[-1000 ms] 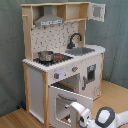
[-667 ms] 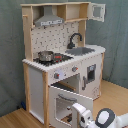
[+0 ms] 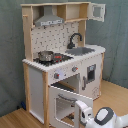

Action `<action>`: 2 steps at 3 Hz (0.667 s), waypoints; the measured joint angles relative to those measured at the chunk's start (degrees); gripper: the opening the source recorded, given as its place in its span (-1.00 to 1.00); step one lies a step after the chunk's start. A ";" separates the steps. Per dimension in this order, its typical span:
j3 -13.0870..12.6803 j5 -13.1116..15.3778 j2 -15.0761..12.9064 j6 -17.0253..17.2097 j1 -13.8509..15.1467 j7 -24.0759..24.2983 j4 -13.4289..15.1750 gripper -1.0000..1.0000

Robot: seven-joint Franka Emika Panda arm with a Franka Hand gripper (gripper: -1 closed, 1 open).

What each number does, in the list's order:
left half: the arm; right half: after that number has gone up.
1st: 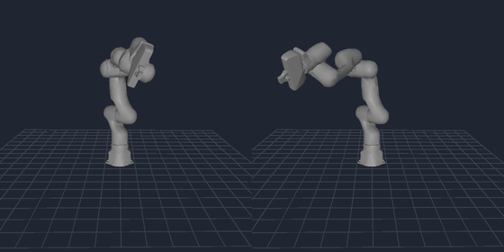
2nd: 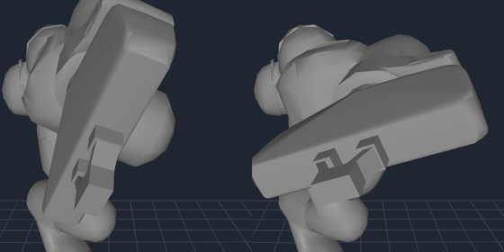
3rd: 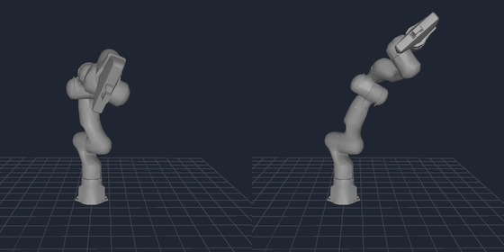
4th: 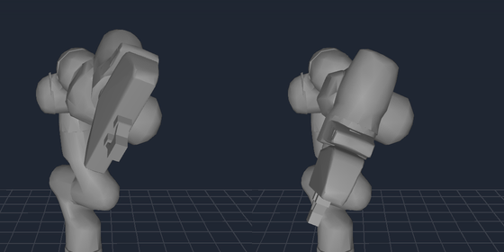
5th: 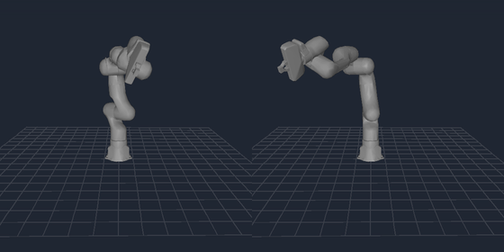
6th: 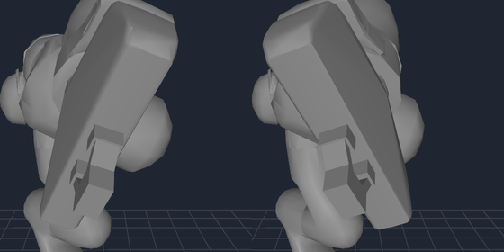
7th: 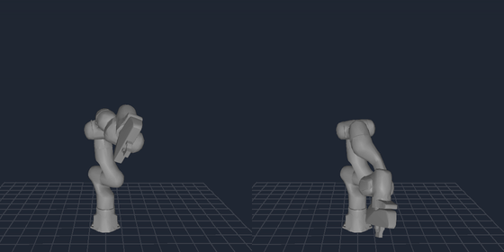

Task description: Play with the kitchen

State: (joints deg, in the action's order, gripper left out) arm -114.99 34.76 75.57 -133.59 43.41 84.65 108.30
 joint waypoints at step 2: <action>1.01 -0.92 -1.14 0.36 -3.36 2.22 11.08 1.00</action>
State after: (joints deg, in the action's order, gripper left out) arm -113.98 33.85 74.43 -133.23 40.06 86.87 119.37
